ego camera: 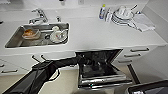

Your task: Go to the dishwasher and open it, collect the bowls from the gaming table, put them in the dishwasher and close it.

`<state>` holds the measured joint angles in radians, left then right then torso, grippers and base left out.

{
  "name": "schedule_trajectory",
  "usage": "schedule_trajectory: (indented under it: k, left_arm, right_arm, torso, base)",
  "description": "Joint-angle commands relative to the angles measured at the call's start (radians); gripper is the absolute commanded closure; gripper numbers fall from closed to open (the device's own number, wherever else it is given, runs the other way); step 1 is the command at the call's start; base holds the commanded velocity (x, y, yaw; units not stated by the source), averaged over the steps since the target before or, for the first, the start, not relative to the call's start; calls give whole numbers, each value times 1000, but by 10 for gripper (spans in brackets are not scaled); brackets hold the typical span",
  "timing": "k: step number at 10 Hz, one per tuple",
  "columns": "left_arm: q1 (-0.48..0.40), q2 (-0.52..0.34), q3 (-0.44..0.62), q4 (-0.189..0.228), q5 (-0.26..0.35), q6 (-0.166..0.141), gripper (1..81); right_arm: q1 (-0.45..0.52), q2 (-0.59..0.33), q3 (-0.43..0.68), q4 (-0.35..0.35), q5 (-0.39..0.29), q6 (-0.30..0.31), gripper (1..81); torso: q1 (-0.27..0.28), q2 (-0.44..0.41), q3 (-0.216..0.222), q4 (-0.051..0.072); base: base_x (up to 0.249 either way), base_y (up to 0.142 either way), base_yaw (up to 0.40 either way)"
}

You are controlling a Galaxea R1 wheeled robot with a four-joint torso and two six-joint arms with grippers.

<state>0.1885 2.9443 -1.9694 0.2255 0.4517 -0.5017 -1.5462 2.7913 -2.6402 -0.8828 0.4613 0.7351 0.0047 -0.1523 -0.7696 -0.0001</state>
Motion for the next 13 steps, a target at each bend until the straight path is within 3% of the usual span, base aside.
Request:
schedule_trajectory:
  k: [1,3,4,7,9,10,11,13]
  left_arm:
    - [90,-272,394,65,27,23,10]
    - [258,-489,648,175,25,22,10]
    - [326,-579,719,217,22,22,10]
    - [476,-740,868,327,12,19,10]
    - [591,-770,902,372,-16,22,10]
    - [671,-742,876,427,-51,19,10]
    - [735,-708,823,454,-84,18,10]
    - [828,-654,715,501,-106,18,10]
  right_arm:
    - [-41,-144,-1,-11,103,56,811]
    - [-23,-264,-3,-24,227,174,811]
    - [-13,-327,0,-37,261,229,811]
    - [33,-448,-22,-120,393,412,811]
    - [103,-494,-75,-172,482,527,811]
    - [138,-497,-120,-214,529,597,811]
    - [186,-488,-182,-239,591,653,811]
    - [290,-436,-402,-344,744,803,811]
  torso:
    - [0,0,0,0]
    - [0,0,0,0]
    - [0,0,0,0]
    - [0,0,0,0]
    - [0,0,0,0]
    - [0,0,0,0]
    - [0,0,0,0]
    - [0,0,0,0]
  base:
    - [0,0,0]
    - [0,0,0]
    - [0,0,0]
    - [0,0,0]
    - [0,0,0]
    - [0,0,0]
    - [0,0,0]
    - [0,0,0]
